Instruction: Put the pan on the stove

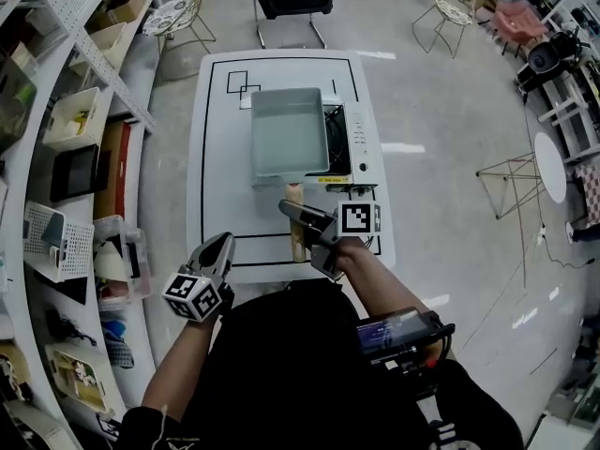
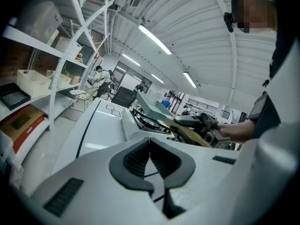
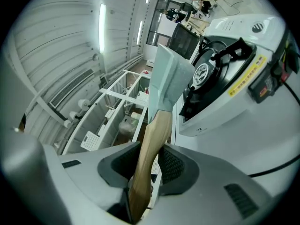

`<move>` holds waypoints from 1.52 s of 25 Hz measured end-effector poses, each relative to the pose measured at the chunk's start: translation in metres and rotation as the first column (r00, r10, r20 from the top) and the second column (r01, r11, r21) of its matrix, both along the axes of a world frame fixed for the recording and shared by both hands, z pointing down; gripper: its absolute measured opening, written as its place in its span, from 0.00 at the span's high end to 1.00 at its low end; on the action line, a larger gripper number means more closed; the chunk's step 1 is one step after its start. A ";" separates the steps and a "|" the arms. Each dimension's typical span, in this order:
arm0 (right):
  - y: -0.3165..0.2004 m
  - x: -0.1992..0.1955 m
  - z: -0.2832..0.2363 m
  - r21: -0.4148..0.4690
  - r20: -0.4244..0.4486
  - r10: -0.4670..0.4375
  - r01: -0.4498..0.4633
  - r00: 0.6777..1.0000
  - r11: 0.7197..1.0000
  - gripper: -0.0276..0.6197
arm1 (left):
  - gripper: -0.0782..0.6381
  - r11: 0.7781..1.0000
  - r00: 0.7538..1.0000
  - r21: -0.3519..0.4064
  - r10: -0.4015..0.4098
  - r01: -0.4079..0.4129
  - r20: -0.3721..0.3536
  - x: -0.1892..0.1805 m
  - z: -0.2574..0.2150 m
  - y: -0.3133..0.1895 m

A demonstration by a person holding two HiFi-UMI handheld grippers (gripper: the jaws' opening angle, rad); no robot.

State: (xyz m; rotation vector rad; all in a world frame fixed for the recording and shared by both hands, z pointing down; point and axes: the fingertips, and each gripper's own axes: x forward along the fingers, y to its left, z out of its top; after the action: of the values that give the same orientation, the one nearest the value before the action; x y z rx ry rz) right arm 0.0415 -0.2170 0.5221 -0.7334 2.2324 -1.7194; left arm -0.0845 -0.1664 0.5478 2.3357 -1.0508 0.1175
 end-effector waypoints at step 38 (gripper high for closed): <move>-0.038 0.043 0.030 -0.142 0.022 0.085 -0.081 0.996 0.986 0.74 | 0.88 0.998 1.000 -0.055 -0.024 0.025 0.020 0.007 0.012 0.000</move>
State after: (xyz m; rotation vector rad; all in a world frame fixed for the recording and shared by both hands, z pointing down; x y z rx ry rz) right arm 0.0845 -0.2546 0.5526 -0.8151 2.0474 -1.8499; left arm -0.0780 -0.1669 0.5593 2.2754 -1.0718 0.1586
